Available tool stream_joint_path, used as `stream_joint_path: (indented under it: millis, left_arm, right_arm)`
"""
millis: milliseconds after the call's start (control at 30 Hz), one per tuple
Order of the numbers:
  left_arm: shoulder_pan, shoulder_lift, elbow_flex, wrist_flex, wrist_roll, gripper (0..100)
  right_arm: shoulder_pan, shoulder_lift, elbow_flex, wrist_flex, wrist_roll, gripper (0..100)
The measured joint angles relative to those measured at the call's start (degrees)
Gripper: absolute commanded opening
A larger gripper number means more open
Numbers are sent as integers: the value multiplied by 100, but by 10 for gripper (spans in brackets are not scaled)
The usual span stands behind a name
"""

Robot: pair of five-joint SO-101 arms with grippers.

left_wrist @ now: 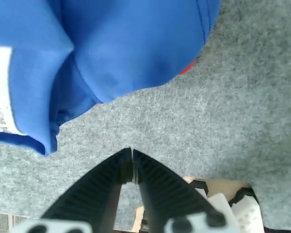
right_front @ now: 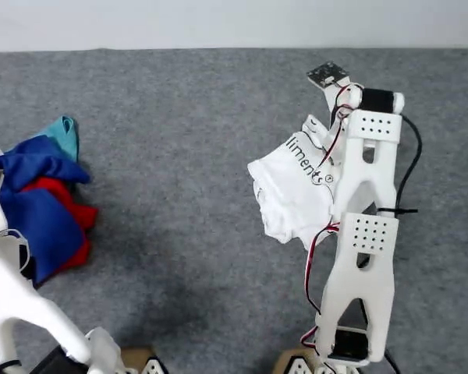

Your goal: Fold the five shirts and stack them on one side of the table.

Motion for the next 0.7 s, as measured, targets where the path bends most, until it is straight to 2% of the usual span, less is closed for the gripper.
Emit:
stream_joint_path:
  millis: [133, 233, 300, 433, 700]
  left_arm:
    - [0, 0, 0, 0, 0, 7]
    - [0, 0, 0, 0, 0, 7]
    - [0, 0, 0, 0, 0, 7]
    - [0, 0, 0, 0, 0, 7]
    - [0, 0, 0, 0, 0, 7]
  right_arm:
    - [35, 0, -308, 0, -686, 241]
    - [62, -220, -246, 0, -888, 240]
    - [26, -598, -9, 0, -1108, 204]
    - [-290, -1468, 1116, 0, -1512, 12]
    - [-1073, -2549, 4044, 0, -2013, 9]
